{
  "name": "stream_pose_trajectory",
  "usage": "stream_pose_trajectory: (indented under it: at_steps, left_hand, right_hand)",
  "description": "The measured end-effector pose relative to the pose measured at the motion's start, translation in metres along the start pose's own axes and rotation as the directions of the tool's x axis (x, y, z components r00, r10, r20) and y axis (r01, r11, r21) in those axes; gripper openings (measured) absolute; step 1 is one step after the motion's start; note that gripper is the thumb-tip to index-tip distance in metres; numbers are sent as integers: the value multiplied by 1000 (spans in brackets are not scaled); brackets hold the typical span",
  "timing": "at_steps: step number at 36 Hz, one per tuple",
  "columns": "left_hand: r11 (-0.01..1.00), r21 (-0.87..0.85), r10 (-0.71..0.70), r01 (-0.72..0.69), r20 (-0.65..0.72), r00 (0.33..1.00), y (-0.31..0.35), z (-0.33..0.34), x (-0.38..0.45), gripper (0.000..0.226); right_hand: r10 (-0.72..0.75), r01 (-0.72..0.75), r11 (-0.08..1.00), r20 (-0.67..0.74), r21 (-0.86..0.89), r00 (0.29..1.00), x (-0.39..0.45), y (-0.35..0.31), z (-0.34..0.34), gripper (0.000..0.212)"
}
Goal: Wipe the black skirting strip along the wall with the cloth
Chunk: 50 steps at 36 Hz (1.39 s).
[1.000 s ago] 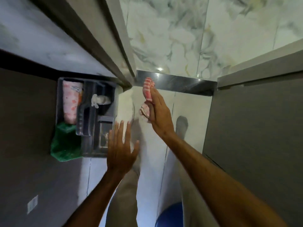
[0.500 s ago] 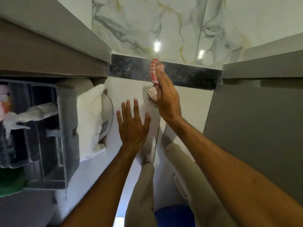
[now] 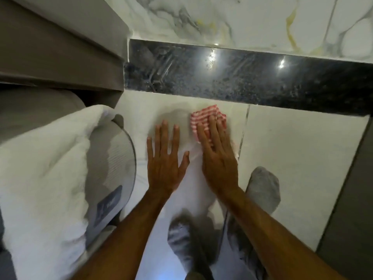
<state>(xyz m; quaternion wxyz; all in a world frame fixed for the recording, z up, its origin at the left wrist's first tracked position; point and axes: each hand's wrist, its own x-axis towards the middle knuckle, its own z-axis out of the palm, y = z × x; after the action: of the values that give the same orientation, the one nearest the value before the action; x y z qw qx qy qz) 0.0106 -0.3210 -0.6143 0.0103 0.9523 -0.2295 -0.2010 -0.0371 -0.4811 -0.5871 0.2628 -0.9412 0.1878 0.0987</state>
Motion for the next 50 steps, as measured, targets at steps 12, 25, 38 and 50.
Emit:
stream_pose_trajectory:
  at_steps: [12,25,38,50]
  left_hand:
    - [998,15,64,-62,-219,974,-20,44,13,80]
    - [999,-9,43,-47,-256,966,-27,46,11,77]
    - [994,-51,-103,92,-283,953,-22,55,13,78]
    - [978,-109,-204,178,-303,931,-19,43,8,84]
  right_hand:
    - [-58,8,979,-244,-202,968,119,39,-6,60]
    - [-552,547,805,46,-230,832,118,3,1,65]
    - [-75,51,990,-185,-130,980,183,-60,13,65]
    - [-638,669,716,204,-197,743,142,-29,3,64]
